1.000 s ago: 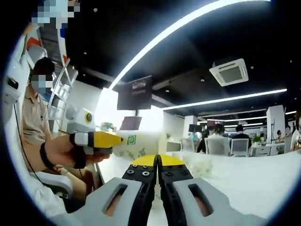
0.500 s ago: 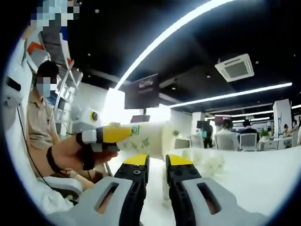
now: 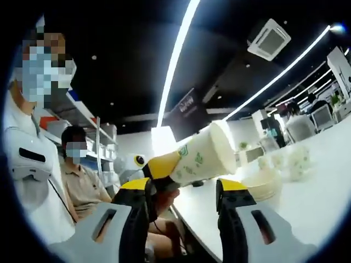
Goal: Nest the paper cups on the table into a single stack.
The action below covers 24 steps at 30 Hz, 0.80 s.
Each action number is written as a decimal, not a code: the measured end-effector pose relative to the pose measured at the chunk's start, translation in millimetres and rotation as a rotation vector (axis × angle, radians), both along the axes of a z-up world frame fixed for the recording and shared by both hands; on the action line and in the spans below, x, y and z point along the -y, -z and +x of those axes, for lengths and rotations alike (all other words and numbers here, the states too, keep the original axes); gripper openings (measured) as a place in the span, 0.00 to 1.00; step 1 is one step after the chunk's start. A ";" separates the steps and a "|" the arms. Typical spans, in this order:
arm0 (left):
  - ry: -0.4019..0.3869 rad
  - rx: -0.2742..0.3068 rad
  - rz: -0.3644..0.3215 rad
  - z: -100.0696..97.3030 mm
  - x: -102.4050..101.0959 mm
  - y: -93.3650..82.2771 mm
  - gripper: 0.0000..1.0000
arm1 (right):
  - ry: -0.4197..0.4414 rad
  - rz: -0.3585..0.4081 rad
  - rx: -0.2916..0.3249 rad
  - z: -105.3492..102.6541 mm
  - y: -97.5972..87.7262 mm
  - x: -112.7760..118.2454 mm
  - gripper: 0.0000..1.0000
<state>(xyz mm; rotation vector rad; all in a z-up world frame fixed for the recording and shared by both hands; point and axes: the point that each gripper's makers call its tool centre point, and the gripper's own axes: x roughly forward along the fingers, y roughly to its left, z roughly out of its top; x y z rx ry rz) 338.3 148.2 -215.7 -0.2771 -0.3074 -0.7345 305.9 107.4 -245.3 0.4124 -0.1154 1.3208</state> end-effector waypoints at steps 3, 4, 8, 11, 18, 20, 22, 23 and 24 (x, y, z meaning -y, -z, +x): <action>0.030 -0.009 -0.004 -1.1 5.5 2.1 0.44 | -0.022 0.030 -0.033 -0.9 -2.4 2.1 0.55; 0.037 -0.011 0.003 -1.4 7.7 2.9 0.44 | -0.020 0.040 -0.036 -1.4 -4.0 3.2 0.55; 0.055 -0.017 0.047 -2.2 16.1 8.4 0.44 | -0.015 0.075 -0.042 -2.3 -11.9 8.2 0.55; 0.053 -0.016 0.102 -2.3 21.2 14.0 0.44 | 0.003 0.080 -0.036 -1.2 -14.7 10.8 0.55; 0.107 -0.004 0.173 -10.2 40.0 20.5 0.44 | 0.020 0.090 -0.045 1.9 -15.3 13.5 0.56; 0.122 -0.004 0.205 -12.0 45.5 24.5 0.44 | 0.024 0.101 -0.044 1.3 -18.2 15.5 0.55; 0.131 -0.005 0.232 -12.9 49.2 28.7 0.43 | 0.028 0.108 -0.042 0.8 -21.0 17.3 0.55; 0.135 -0.007 0.241 -13.3 50.5 30.5 0.43 | 0.028 0.110 -0.040 0.3 -21.9 17.6 0.55; 0.145 -0.011 0.258 -14.0 53.7 33.9 0.43 | 0.031 0.109 -0.035 -0.7 -23.8 18.2 0.55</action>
